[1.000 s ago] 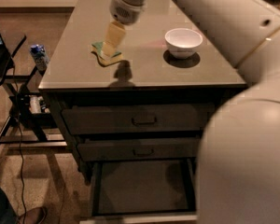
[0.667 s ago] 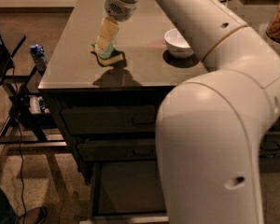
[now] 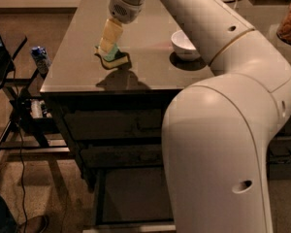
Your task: Place sponge into bottom drawer
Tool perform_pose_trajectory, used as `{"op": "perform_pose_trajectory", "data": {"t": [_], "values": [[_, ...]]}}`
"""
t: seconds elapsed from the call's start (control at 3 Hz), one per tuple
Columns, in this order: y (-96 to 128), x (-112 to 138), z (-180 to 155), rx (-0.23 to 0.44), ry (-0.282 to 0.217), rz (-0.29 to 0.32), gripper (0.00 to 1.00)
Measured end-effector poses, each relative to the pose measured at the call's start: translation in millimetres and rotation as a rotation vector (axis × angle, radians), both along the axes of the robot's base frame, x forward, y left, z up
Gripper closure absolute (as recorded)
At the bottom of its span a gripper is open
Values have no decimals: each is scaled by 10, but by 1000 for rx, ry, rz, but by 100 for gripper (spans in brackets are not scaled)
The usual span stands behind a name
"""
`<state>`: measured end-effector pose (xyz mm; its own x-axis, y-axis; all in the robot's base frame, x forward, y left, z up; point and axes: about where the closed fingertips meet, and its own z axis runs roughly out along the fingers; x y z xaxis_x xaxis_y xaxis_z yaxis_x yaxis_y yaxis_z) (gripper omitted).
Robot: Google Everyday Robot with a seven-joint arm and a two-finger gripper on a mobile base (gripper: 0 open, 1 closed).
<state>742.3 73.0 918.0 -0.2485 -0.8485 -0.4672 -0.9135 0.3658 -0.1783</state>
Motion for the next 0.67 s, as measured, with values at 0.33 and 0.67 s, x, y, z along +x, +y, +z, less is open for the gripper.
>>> {"op": "perform_pose_trajectory", "data": {"t": [0.33, 0.67], "values": [[79, 56, -149, 38, 41, -11, 0], [161, 126, -267, 64, 75, -21, 0]]}}
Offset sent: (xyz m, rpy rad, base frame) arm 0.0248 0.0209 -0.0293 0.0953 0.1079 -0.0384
